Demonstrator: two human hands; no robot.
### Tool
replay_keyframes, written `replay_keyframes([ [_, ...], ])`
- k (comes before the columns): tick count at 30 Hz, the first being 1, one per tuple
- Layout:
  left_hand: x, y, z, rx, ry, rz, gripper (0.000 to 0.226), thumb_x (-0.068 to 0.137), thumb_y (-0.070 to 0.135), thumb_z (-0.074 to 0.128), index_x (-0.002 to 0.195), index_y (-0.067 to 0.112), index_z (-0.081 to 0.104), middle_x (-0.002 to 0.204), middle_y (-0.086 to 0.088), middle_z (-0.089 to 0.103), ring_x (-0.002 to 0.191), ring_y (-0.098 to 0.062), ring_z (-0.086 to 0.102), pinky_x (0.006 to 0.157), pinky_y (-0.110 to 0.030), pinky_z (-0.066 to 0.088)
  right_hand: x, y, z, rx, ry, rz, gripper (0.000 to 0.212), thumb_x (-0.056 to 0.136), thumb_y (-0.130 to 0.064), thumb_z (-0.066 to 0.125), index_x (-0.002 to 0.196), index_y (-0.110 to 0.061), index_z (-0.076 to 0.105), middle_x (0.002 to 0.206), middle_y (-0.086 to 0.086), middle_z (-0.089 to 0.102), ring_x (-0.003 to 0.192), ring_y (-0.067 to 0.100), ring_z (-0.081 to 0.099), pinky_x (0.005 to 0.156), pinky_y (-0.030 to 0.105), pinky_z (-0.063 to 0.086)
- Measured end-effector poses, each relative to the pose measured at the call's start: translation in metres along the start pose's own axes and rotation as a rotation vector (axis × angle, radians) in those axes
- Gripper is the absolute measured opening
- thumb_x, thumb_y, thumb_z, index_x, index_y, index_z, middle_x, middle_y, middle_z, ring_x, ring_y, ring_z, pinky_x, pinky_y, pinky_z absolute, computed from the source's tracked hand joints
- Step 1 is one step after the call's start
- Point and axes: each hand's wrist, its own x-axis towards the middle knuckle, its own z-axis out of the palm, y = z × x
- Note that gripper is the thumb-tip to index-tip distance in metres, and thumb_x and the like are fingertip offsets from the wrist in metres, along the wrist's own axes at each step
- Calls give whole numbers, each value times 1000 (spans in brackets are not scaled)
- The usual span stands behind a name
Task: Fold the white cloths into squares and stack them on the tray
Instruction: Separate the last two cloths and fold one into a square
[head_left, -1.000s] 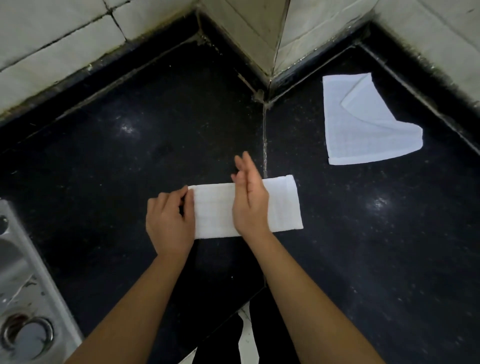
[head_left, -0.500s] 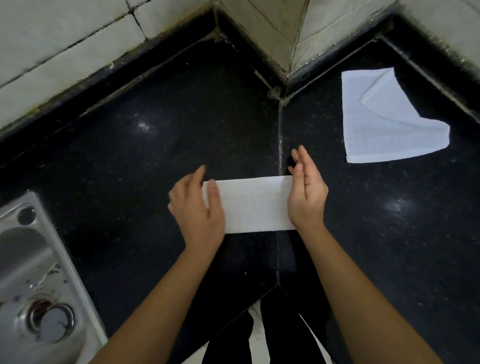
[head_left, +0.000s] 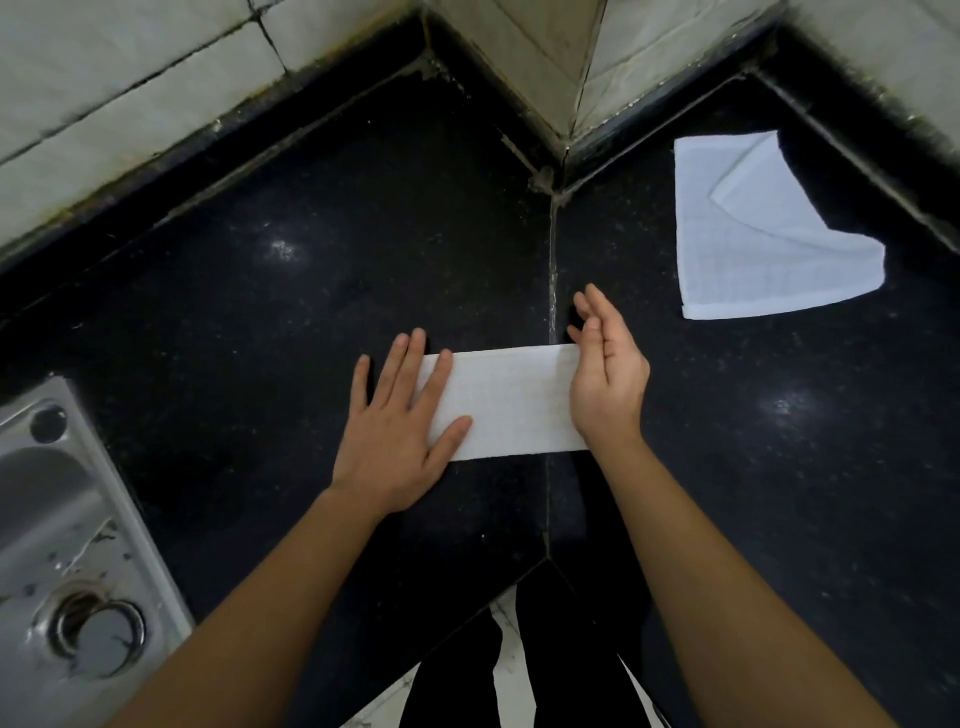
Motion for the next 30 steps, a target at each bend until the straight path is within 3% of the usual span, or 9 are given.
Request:
replay_keyframes([
  [3, 1, 2, -3, 7, -11, -1, 73, 100, 63, 11, 160, 21, 10, 168, -8, -3, 154, -22, -7, 122, -57, 7, 13, -13, -21, 262, -33, 262, 33, 106, -10, 46, 137, -8, 57, 133, 7, 64, 125, 14, 61, 102, 30, 52],
  [5, 1, 2, -3, 8, -18, 4, 73, 100, 63, 10, 160, 21, 9, 168, -8, -3, 154, -22, -7, 122, -57, 6, 10, -21, -43, 281, 21, 355, 27, 103, -13, 54, 129, -14, 63, 122, 2, 70, 113, 10, 67, 96, 28, 55],
  [9, 1, 1, -4, 14, -12, 2, 74, 99, 63, 10, 160, 21, 10, 168, -8, 0, 154, -23, -5, 122, -57, 6, -16, -27, -69, -271, 93, 291, 26, 95, -32, 66, 117, -19, 70, 91, -11, 69, 80, -1, 65, 81, 11, 51],
  [12, 2, 2, -4, 9, 7, 6, 74, 99, 63, 11, 160, 20, 13, 168, -9, 4, 154, -24, -2, 122, -57, 6, -29, -25, -69, -580, -75, 283, 38, 91, -45, 67, 116, -18, 68, 104, 0, 66, 86, 10, 60, 80, 27, 51],
  [15, 2, 2, -2, 15, 17, 12, 73, 100, 62, 13, 159, 20, 13, 167, -9, 3, 154, -24, -2, 122, -57, 7, -32, -27, -62, -750, -157, 316, 35, 91, -40, 66, 117, -15, 67, 112, 6, 62, 84, 14, 51, 72, 28, 42],
  [20, 1, 3, 0, -3, 37, 19, 73, 100, 62, 13, 160, 20, 11, 167, -11, -2, 154, -24, -5, 122, -57, 7, -18, -40, -66, -630, -204, 510, 18, 87, -38, 68, 100, -25, 70, 86, -9, 63, 81, 13, 57, 68, 27, 43],
  [24, -2, 1, -1, -134, 131, -6, 70, 101, 56, 16, 159, 16, 16, 167, -12, 2, 154, -24, -1, 124, -51, 7, -14, -40, -70, -320, -139, 614, 20, 80, -31, 80, 98, -27, 71, 94, -9, 72, 84, 8, 66, 77, 28, 56],
  [28, -8, -1, -4, -516, 406, -290, 55, 104, 34, 26, 150, 8, 39, 163, -12, 22, 151, -26, 18, 123, -49, 13, -21, -56, -67, 126, -98, 647, 31, 83, -20, 81, 112, -19, 72, 93, -3, 78, 80, 9, 74, 65, 19, 55],
  [30, -12, -15, -4, -558, 456, -397, 50, 102, 24, 30, 143, 3, 49, 158, -15, 33, 148, -29, 26, 121, -48, 19, -27, -65, -55, 195, -94, 553, 33, 85, -17, 80, 116, -18, 72, 89, -3, 78, 83, 11, 75, 77, 24, 57],
])
